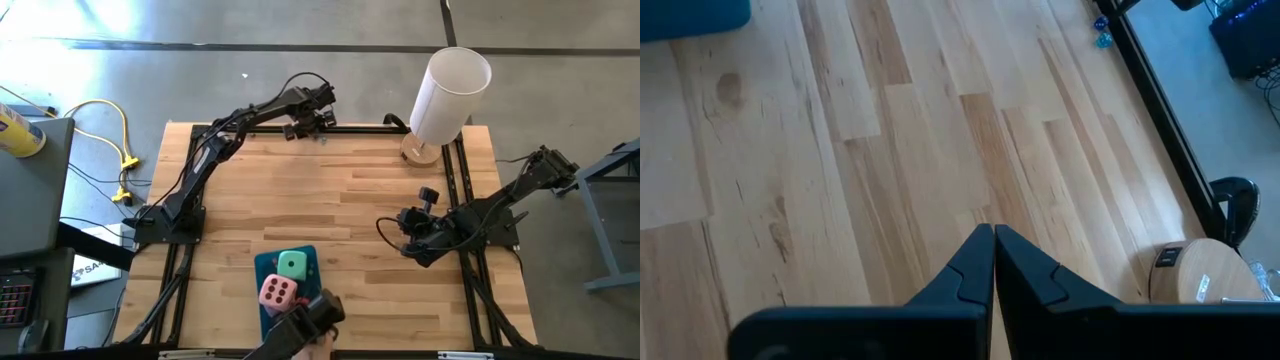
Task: Pick & Place Dice
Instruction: Put the small light blue die into the blue bin
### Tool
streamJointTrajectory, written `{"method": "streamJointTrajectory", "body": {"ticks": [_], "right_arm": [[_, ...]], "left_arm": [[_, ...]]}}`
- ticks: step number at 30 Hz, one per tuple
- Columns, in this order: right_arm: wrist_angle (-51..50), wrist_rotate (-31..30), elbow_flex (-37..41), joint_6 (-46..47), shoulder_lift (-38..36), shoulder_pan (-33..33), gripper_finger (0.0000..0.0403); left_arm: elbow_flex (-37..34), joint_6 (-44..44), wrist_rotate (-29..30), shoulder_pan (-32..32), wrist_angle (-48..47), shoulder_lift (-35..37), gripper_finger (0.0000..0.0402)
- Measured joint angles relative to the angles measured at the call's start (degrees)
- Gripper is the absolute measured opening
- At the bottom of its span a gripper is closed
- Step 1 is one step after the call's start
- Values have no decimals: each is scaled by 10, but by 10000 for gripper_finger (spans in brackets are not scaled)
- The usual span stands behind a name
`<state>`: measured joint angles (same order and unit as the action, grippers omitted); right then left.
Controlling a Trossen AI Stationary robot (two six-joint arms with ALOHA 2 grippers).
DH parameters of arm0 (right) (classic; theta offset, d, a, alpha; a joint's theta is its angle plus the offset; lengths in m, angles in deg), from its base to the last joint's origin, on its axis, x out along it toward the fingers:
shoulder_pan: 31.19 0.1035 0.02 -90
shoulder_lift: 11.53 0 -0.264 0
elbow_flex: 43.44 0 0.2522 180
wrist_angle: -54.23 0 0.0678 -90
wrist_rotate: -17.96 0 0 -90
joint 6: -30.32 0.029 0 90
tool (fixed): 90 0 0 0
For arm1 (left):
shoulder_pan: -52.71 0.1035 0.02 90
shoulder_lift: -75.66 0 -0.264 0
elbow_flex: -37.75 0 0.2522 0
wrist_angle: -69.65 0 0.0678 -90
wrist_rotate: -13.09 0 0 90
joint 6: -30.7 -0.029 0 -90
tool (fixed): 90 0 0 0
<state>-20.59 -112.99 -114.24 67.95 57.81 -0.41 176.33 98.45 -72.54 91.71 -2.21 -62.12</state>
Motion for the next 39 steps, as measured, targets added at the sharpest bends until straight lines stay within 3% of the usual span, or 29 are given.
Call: {"method": "streamJointTrajectory", "body": {"ticks": [39], "right_arm": [[0, 0, 0, -4, 0, 0, 4]], "left_arm": [[0, -94, -85, 22, 16, 0, 147]]}}
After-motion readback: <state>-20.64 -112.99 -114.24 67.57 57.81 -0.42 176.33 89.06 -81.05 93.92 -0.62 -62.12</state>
